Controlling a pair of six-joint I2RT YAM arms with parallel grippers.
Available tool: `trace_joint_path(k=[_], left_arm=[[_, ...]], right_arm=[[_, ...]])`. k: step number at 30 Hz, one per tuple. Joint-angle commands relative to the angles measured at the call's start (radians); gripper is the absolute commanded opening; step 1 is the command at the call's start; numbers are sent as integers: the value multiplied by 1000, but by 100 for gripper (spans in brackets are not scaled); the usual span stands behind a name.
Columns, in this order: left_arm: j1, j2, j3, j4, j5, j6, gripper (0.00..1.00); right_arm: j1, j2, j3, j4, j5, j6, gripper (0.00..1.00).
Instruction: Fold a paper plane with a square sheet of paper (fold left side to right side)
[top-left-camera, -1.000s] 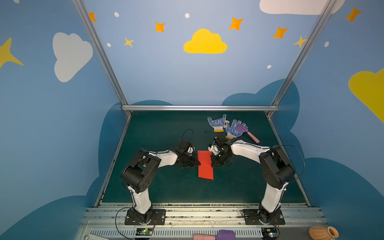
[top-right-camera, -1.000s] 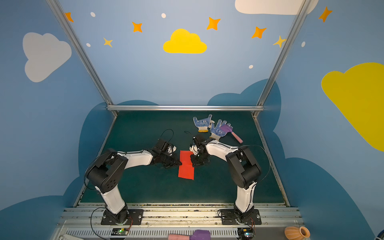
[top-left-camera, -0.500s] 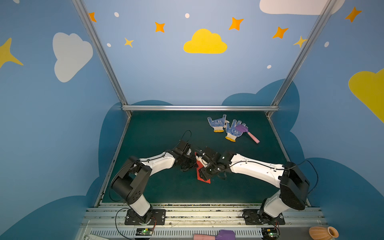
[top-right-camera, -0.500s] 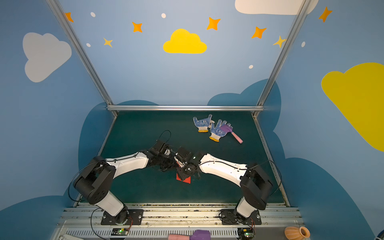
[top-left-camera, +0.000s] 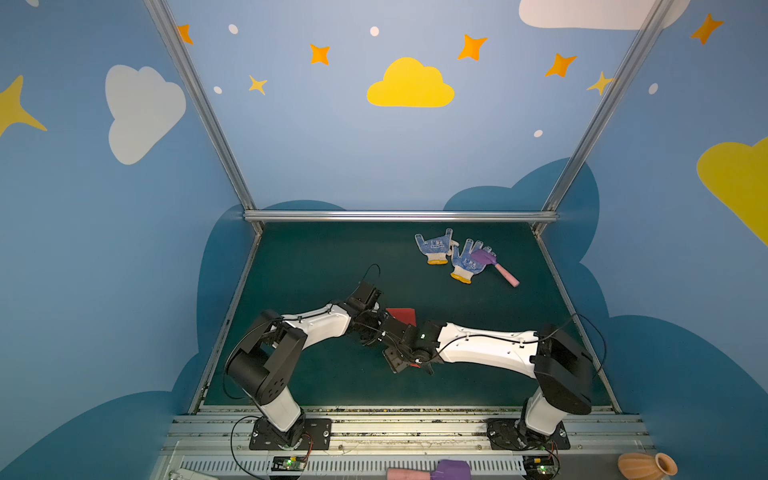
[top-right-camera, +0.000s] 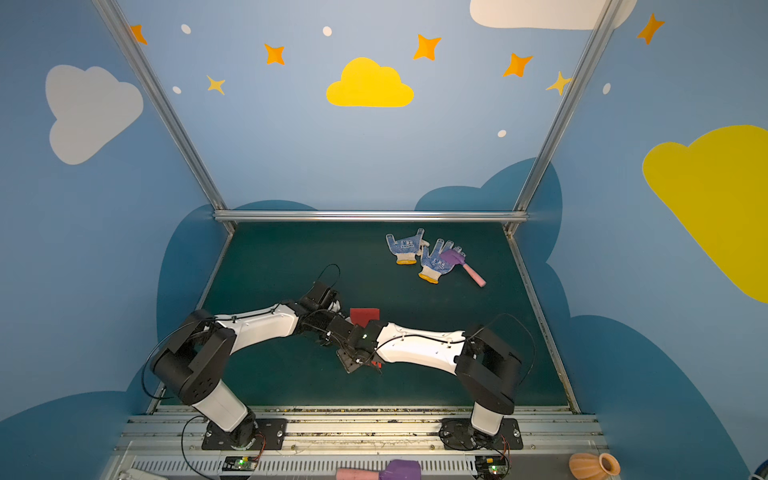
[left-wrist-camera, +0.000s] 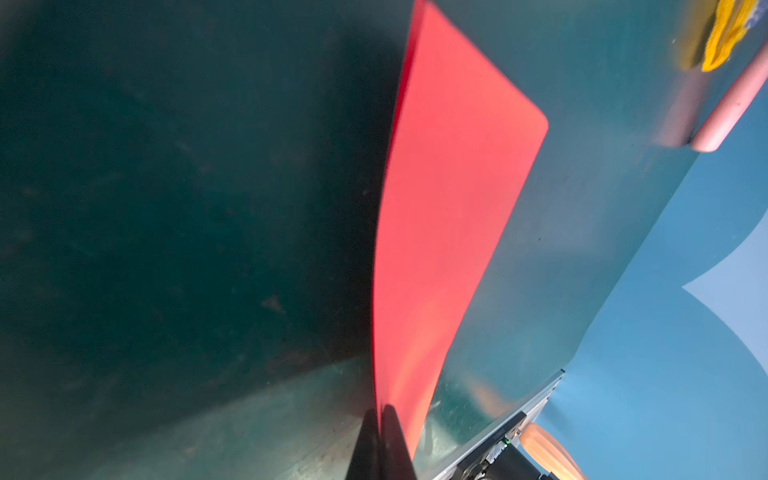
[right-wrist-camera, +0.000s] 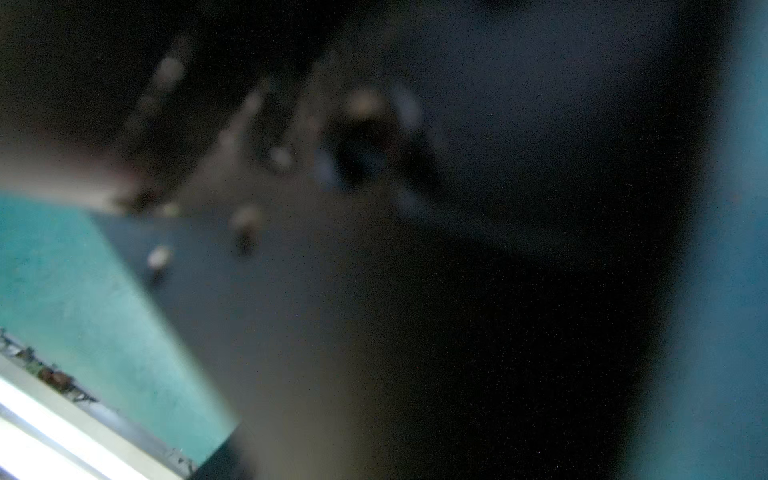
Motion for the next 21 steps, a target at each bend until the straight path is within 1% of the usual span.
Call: trace_joint_path(k=[1,3,6,8,10,12,13,17,21], left_arm=[[-6,-1,7,8,40,-2,4],[-6,0,7,8,40,0,4],[-6,0,10,4,42,9,4],[-3,-1,16,-8,37,19,4],[-1,-1,18,-16,36,28,4],[3,-1,19,-18,42,31,3],[3,-1,21,-21,43,34,4],[6,-1,26,-24,48,38,3],[6,2,30,-27,51,40,4]], right_arm=[[2,24,-5,-18,24,26,61],[3,15,-12,-16,23,25,56],[3,-6,-30,-14,24,29,46],[1,-23,-44,-12,24,30,43],[3,-40,-61,-4,22,32,45],[6,-64,-94,25,13,29,52],[8,-78,-114,45,6,27,54],[12,-122,-182,119,-5,8,59],[33,-138,-211,177,-3,-38,64]])
